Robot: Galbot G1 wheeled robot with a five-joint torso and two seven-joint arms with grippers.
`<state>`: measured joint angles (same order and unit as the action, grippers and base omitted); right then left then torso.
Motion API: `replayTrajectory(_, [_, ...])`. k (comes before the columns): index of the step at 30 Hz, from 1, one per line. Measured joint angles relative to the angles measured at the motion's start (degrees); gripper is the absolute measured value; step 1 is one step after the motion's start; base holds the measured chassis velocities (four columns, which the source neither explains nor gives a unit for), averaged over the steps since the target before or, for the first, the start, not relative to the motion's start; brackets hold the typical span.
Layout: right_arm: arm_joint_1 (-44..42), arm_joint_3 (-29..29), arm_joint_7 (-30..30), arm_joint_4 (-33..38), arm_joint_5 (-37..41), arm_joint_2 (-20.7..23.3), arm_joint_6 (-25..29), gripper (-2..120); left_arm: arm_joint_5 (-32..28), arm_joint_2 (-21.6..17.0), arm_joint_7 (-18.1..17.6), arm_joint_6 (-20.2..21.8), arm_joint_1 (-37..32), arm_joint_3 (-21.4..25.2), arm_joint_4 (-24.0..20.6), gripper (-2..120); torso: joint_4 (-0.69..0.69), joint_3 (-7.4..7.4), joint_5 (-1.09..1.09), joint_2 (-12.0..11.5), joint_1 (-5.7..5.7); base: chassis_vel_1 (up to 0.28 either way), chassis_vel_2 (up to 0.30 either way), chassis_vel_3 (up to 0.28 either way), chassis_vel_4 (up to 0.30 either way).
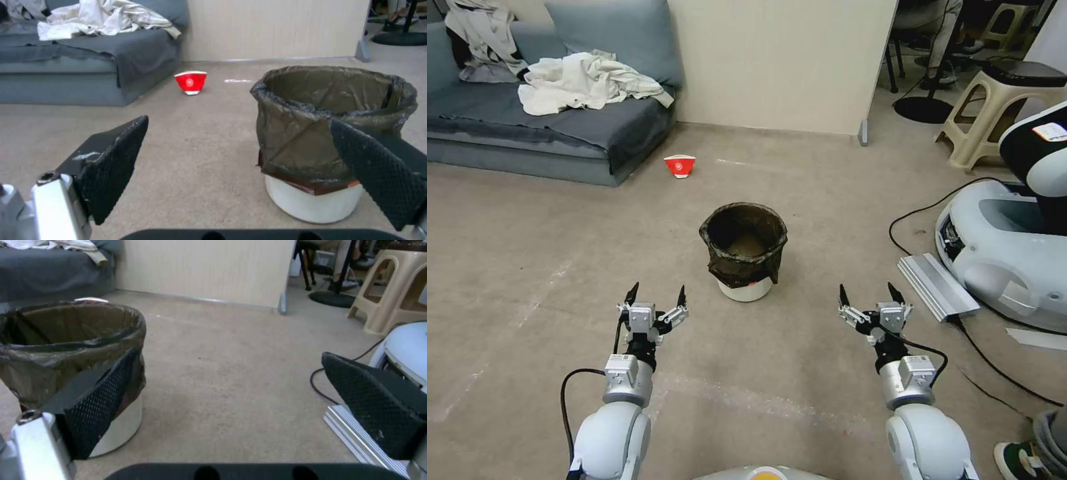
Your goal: Pick up the trash can from the floor.
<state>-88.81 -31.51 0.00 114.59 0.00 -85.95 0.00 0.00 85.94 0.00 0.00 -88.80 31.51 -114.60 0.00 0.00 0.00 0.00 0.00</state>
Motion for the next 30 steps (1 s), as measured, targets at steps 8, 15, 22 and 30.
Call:
replayTrajectory(8, [0.00,0.00,0.00,0.00,0.00,0.00,0.00,100,0.00,0.00,0.00,0.00,0.00,0.00,0.00,100,0.00,0.00,0.00,0.00,0.00,0.000,0.000,0.000,0.000])
replayTrajectory(15, [-0.02,-0.01,0.00,0.00,0.01,0.00,0.00,100,-0.15,0.00,0.00,0.00,-0.10,0.08,-0.14,100,0.00,0.00,0.00,0.00,0.00,0.000,0.000,0.000,0.000])
replayTrajectory(22, [-2.57,-1.76,-0.08,5.19,1.71,-0.47,-0.84,100,-6.49,-0.65,1.91,2.09,-2.91,3.75,-7.62,100,0.01,0.00,-0.01,0.00,0.00,0.000,0.000,0.000,0.000])
replayTrajectory(30, [-9.65,-6.64,-0.35,19.99,6.59,-1.95,-3.40,100,-17.10,-2.28,4.59,4.88,-7.41,9.19,-18.46,100,-0.01,0.00,-0.07,0.00,0.00,0.000,0.000,0.000,0.000])
